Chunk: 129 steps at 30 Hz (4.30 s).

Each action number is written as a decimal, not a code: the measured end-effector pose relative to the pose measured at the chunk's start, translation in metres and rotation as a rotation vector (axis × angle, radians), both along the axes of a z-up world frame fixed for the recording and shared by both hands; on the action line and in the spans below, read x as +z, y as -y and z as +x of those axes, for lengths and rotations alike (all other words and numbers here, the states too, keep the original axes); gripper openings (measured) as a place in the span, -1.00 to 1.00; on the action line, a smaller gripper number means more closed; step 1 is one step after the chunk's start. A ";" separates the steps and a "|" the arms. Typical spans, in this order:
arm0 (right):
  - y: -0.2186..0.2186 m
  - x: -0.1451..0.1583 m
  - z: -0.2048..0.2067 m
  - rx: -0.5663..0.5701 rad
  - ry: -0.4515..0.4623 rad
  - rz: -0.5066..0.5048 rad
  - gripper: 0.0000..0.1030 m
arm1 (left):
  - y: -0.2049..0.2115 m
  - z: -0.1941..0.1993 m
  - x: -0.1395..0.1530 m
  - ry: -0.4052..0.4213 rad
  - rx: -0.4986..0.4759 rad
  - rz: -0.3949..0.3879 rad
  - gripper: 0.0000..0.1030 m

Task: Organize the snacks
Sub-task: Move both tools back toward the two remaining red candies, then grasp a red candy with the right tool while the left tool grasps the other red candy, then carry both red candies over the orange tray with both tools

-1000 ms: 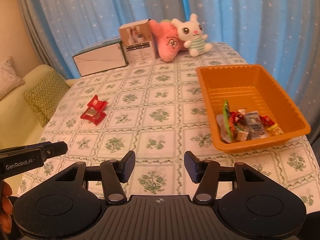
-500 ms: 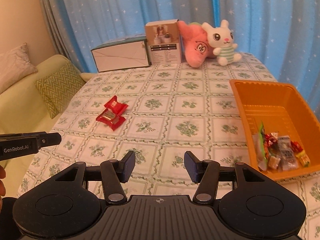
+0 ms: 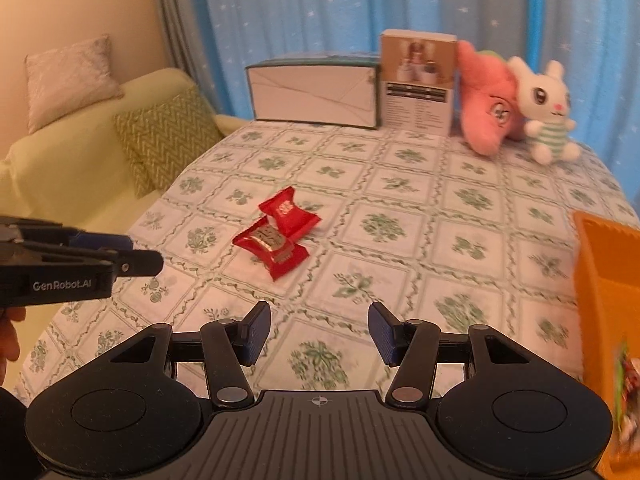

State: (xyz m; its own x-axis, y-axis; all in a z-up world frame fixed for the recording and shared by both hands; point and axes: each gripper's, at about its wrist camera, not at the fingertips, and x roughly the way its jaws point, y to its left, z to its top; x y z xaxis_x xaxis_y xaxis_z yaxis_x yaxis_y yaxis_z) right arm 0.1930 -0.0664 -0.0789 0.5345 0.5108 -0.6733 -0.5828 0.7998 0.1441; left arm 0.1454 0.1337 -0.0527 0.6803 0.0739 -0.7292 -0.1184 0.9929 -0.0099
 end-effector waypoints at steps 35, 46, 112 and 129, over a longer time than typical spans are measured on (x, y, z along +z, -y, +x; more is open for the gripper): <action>-0.074 -0.061 0.086 0.145 0.020 -0.043 -0.50 | -0.048 0.056 -0.051 -0.021 0.048 -0.128 -0.33; 0.004 -0.047 0.105 -0.128 -0.039 -0.056 -0.50 | -0.025 0.107 -0.059 -0.009 0.081 -0.258 -0.28; 0.108 -0.007 -0.041 -0.372 -0.112 0.041 -0.50 | 0.111 -0.014 -0.017 -0.029 -0.133 -0.256 -0.71; 0.150 0.015 -0.099 -0.408 -0.093 0.042 -0.50 | 0.147 -0.075 0.012 -0.014 -0.166 -0.247 -0.71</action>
